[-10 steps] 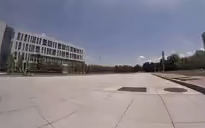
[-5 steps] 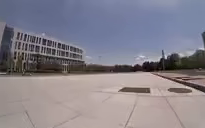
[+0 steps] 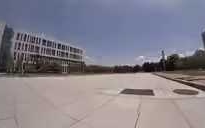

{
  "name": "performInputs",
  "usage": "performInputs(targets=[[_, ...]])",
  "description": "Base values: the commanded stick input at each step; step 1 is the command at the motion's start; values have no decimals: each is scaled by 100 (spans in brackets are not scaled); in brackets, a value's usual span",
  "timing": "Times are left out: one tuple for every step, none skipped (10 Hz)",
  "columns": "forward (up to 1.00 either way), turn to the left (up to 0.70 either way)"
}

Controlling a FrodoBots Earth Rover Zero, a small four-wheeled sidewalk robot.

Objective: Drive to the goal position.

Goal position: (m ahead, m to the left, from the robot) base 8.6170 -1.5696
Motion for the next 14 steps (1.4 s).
performInputs(targets=[[50,0],[50,0],[50,0],[50,0],[50,0],[50,0],[50,0],[50,0],[50,0],[50,0],[50,0],[50,0],[50,0],[50,0]])
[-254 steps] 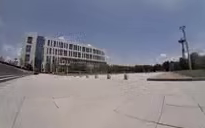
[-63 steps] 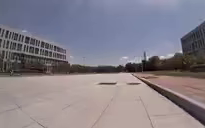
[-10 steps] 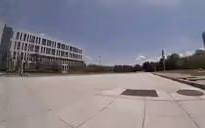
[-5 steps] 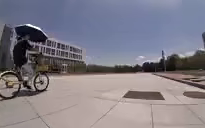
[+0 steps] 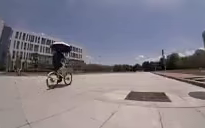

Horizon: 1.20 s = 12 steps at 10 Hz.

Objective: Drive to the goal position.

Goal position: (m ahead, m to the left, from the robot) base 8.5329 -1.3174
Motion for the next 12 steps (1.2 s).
performInputs(targets=[[50,0],[50,0],[50,0],[50,0],[50,0],[50,0],[50,0],[50,0],[50,0],[50,0],[50,0],[50,0]])
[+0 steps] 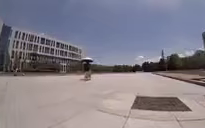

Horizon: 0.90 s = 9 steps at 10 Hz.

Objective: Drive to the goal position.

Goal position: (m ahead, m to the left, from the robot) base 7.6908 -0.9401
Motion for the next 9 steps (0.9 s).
performInputs(targets=[[50,0],[50,0],[50,0],[50,0],[50,0],[50,0],[50,0],[50,0],[50,0]])
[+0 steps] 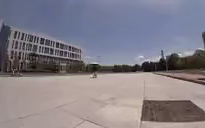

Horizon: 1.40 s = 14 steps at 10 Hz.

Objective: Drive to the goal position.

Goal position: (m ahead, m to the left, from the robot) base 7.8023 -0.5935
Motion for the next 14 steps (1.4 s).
performInputs(targets=[[50,0],[50,0],[50,0],[50,0],[50,0],[50,0],[50,0],[50,0],[50,0],[50,0],[50,0],[50,0],[50,0],[50,0]])
